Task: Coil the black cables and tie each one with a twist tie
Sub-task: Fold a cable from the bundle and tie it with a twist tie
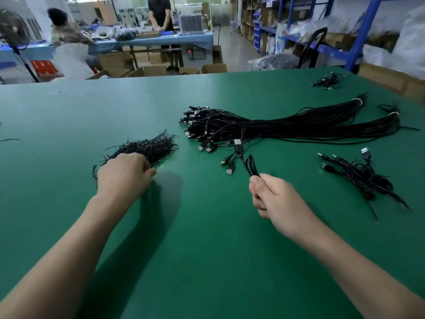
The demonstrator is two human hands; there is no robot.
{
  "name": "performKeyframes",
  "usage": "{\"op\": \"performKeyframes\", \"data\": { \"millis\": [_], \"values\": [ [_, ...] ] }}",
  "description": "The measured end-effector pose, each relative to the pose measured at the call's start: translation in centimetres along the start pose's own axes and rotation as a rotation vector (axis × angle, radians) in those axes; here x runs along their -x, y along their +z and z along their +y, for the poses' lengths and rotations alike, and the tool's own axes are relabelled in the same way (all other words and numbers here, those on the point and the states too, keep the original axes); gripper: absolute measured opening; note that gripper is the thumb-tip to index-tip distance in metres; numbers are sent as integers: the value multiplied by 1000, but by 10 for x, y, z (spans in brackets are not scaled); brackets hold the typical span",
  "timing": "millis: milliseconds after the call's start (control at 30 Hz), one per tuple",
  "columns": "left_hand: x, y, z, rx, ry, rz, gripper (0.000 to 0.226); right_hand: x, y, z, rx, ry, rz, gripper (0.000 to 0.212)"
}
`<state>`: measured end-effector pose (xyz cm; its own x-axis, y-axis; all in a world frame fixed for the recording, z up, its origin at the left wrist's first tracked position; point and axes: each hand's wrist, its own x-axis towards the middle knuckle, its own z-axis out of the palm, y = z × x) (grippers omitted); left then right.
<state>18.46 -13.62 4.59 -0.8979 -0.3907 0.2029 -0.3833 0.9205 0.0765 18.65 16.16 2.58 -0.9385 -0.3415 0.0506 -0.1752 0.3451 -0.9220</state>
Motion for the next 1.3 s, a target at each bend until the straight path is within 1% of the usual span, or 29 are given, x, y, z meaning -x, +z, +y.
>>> {"op": "performKeyframes", "data": {
  "millis": [100,233,433,633,700,800,967,1167,1300],
  "values": [
    [0,5,-16,-69,-46,-27,9,1,3,5,25,-10,11,36],
    [-1,9,-20,-74,-67,-14,3,3,4,10,45,-1,17,37],
    [-2,16,-27,-126,-61,47,10,3,6,13,56,-16,9,40],
    [1,24,-27,-228,40,64,22,4,7,13,25,-35,23,36],
    [3,22,-26,-180,55,89,19,4,6,12,9,-36,23,36],
    [8,19,-22,-65,89,157,8,5,6,12,2,-42,12,38],
    [7,22,-22,-20,87,160,9,6,9,14,31,-62,-13,40],
    [0,35,-31,21,193,126,13,7,9,14,40,-66,-15,38],
    [-2,40,-29,64,227,182,11,7,10,14,38,-67,-16,38]
  ]
}}
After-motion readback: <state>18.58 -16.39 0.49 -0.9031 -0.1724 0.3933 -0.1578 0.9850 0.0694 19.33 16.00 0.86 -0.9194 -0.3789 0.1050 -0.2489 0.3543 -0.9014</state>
